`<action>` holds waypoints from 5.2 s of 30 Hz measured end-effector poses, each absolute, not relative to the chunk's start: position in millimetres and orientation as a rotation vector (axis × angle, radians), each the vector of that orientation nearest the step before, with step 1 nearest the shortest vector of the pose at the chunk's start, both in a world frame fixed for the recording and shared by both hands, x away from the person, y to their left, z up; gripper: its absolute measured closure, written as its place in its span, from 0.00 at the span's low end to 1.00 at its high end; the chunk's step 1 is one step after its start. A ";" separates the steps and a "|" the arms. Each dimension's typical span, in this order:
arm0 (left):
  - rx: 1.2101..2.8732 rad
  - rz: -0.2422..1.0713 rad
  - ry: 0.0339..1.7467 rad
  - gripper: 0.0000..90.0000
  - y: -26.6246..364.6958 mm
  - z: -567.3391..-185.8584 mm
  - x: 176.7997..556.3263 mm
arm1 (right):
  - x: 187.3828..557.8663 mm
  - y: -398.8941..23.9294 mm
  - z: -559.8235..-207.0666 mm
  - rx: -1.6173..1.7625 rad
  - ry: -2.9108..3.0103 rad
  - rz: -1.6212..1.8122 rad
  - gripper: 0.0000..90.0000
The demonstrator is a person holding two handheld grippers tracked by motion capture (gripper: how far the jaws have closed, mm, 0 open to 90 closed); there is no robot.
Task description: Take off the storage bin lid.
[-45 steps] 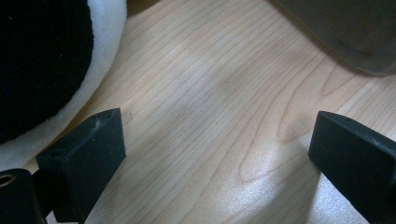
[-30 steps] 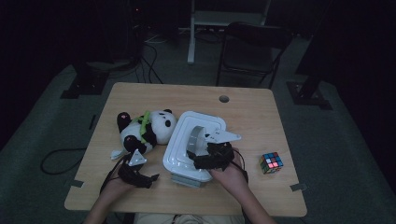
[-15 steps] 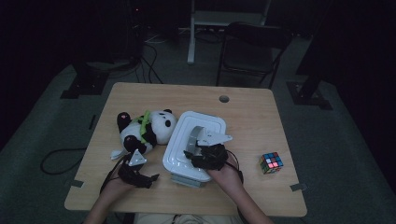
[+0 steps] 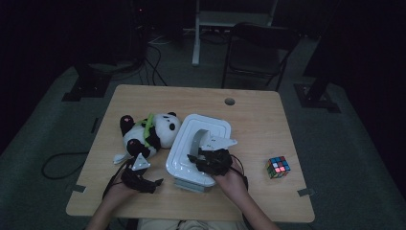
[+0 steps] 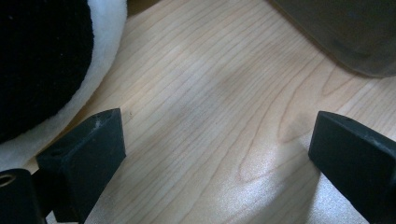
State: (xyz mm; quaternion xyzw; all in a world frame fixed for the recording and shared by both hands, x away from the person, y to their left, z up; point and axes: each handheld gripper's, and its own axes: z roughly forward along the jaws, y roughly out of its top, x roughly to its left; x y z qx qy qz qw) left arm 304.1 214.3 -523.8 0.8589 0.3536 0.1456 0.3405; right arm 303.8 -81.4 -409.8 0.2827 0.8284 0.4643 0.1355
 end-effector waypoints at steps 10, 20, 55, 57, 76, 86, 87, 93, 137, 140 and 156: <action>2.235 0.379 0.920 0.05 214.3 -523.7 304.2 | 308.9 -89.0 -402.3 0.860 2.457 1.436 0.80; 2.234 0.382 0.919 0.05 214.3 -523.8 304.3 | 307.2 -96.2 -386.1 0.843 2.430 1.528 0.81; 2.234 0.382 0.918 0.05 214.3 -523.9 304.3 | 404.2 -210.6 -352.2 1.193 1.919 1.430 0.81; 2.235 0.382 0.918 0.05 214.4 -523.9 304.3 | 408.5 -215.8 -354.1 1.212 1.907 1.419 0.81; 2.234 0.381 0.919 0.05 214.3 -523.9 304.2 | 439.8 -243.9 -411.3 1.466 1.802 1.346 0.81; 2.232 0.381 0.921 0.05 214.3 -524.0 303.8 | 447.8 -233.5 -448.0 1.565 1.793 1.330 0.81; 2.232 0.381 0.921 0.05 214.3 -524.0 303.8 | 449.1 -233.4 -453.2 1.578 1.794 1.326 0.81; 2.232 0.381 0.921 0.05 214.3 -524.0 303.8 | 455.3 -232.4 -475.6 1.634 1.801 1.301 0.81; 2.222 0.395 0.956 0.05 212.1 -524.0 301.1 | 449.0 -218.8 -482.7 1.603 1.832 1.128 0.35; 2.223 0.393 0.952 0.05 212.4 -524.0 301.1 | 439.1 -214.2 -477.3 1.563 1.841 1.123 0.29; 2.224 0.393 0.948 0.05 212.5 -524.0 301.0 | 403.2 -204.0 -488.5 1.473 2.023 1.118 0.19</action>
